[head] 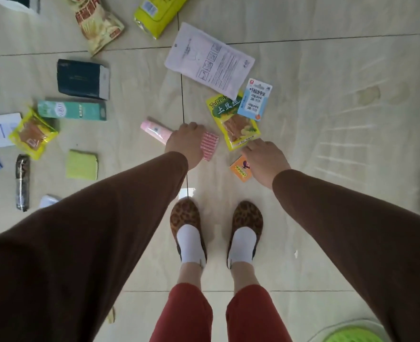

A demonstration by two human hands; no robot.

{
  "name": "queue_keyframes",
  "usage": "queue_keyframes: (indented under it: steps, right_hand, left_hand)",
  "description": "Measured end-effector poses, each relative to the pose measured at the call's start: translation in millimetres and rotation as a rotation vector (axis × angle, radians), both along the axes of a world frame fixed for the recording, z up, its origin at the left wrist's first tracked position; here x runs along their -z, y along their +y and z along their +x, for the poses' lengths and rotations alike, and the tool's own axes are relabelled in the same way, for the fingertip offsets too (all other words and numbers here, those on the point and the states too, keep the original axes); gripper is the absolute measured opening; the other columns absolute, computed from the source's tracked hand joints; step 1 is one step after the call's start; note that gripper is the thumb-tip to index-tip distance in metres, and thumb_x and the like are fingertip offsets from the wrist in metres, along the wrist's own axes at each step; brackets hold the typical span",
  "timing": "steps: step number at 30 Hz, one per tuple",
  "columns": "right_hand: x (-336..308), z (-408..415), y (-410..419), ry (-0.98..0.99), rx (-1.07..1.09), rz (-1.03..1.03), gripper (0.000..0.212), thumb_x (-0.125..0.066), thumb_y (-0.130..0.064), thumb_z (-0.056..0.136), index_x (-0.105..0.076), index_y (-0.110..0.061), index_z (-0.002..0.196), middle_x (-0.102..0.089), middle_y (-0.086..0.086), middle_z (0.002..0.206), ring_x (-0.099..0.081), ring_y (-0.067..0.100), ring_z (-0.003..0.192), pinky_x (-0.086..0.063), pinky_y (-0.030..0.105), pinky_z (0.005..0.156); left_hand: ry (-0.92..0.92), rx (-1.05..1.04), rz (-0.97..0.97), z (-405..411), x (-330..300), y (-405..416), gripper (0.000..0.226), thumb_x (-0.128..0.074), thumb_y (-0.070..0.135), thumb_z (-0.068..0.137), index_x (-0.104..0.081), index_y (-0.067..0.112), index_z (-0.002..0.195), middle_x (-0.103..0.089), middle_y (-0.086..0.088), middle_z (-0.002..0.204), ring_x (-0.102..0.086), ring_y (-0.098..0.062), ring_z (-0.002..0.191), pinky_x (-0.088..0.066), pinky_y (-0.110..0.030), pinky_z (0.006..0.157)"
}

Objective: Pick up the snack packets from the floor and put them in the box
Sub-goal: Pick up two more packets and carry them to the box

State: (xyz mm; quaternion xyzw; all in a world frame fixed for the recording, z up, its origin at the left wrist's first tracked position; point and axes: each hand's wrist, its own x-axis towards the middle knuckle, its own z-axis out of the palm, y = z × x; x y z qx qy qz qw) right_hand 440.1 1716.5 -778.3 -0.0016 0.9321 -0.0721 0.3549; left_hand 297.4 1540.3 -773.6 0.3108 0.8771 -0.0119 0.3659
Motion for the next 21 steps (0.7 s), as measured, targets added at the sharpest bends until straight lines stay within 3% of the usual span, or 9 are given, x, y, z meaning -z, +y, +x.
queue_keyframes:
  steps: [4,9,13,17,19,21]
  right_hand:
    - [37,12,7,0.035,-0.103,-0.006,0.047,-0.039,-0.012,0.090,-0.054,-0.013,0.135,-0.057,0.008,0.131,-0.052,0.031,0.124,-0.041,0.044,0.103]
    - [55,35,12,0.029,-0.031,0.091,0.039,-0.072,-0.019,0.082,-0.058,-0.013,0.118,-0.060,0.009,0.112,-0.056,0.032,0.107,-0.045,0.045,0.088]
    - [46,38,18,-0.046,0.052,0.111,0.024,-0.065,-0.021,0.090,-0.058,-0.015,0.112,-0.054,0.008,0.119,-0.051,0.030,0.113,-0.046,0.042,0.086]
    - [37,44,19,-0.081,0.160,0.076,0.051,-0.069,-0.037,0.086,-0.050,-0.012,0.126,-0.053,0.010,0.127,-0.053,0.033,0.113,-0.048,0.045,0.088]
    - [39,48,15,-0.119,0.172,0.057,0.072,-0.076,-0.052,0.077,-0.046,-0.013,0.130,-0.053,0.009,0.125,-0.055,0.032,0.111,-0.047,0.045,0.086]
    - [43,52,7,-0.159,0.184,0.107,0.081,-0.081,-0.049,0.074,-0.041,-0.014,0.135,-0.053,0.010,0.128,-0.055,0.030,0.111,-0.049,0.043,0.085]
  left_hand:
    - [0.082,0.112,0.030,1,47,6,0.057,-0.063,0.007,0.077,-0.050,0.019,0.131,-0.052,-0.004,0.133,-0.048,-0.029,0.125,-0.040,-0.041,0.100]
    - [0.269,0.218,-0.035,15,70,0,0.056,-0.060,0.012,0.078,-0.045,0.014,0.133,-0.056,-0.009,0.119,-0.053,-0.034,0.107,-0.039,-0.044,0.090]
    - [0.217,0.127,-0.175,20,64,-2,0.034,-0.067,0.032,0.083,-0.061,0.019,0.114,-0.060,-0.005,0.111,-0.051,-0.031,0.110,-0.038,-0.042,0.091]
    - [0.096,-0.101,-0.139,19,48,-2,0.029,-0.062,0.039,0.086,-0.068,0.021,0.108,-0.060,-0.007,0.114,-0.049,-0.032,0.115,-0.038,-0.041,0.093]
    - [0.016,-0.233,-0.067,20,43,-1,0.023,-0.062,0.035,0.085,-0.067,0.018,0.101,-0.062,-0.008,0.108,-0.053,-0.032,0.110,-0.044,-0.040,0.089]
    - [-0.113,-0.427,0.050,20,42,2,0.016,-0.063,0.030,0.084,-0.063,0.016,0.093,-0.066,-0.008,0.098,-0.060,-0.032,0.099,-0.050,-0.041,0.084]
